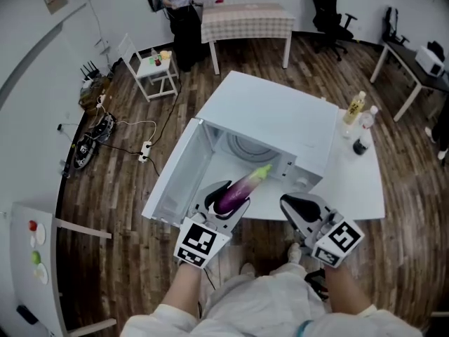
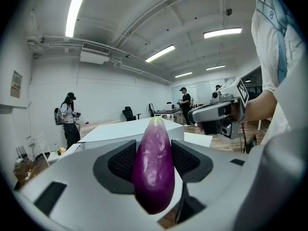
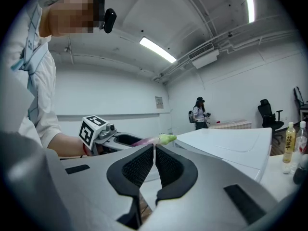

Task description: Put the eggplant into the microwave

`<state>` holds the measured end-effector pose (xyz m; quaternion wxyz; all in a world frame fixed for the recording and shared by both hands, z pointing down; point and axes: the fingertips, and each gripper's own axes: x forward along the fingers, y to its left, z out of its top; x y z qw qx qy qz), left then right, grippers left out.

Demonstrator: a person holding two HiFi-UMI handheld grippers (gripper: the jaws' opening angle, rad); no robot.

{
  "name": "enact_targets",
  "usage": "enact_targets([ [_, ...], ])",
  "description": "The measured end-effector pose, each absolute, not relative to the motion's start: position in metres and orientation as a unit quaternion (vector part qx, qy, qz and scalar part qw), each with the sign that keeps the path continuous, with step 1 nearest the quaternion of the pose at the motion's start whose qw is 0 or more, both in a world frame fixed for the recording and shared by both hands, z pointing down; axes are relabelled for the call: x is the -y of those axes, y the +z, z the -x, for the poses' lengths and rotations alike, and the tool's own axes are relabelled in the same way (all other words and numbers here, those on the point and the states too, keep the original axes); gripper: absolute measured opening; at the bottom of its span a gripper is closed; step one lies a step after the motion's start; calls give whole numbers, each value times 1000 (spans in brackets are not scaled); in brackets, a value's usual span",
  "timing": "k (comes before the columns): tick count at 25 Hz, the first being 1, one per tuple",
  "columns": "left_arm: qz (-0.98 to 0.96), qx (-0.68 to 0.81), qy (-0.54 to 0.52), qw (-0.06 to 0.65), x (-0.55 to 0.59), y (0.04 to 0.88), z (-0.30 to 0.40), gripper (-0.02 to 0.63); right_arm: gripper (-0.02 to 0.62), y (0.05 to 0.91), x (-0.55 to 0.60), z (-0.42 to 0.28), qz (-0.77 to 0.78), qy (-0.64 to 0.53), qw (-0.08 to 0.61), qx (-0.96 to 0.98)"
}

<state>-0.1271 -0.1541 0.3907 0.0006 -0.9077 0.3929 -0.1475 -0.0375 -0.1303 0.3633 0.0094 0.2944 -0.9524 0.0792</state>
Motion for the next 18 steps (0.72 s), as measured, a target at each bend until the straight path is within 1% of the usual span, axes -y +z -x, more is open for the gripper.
enact_targets([
  [8, 903, -385, -191, 5, 164, 437, 144, 227, 35, 369, 116, 38, -313, 67, 18, 947],
  [18, 896, -373, -241, 2, 219, 501, 140, 227, 35, 376, 141, 39, -305, 62, 32, 950],
])
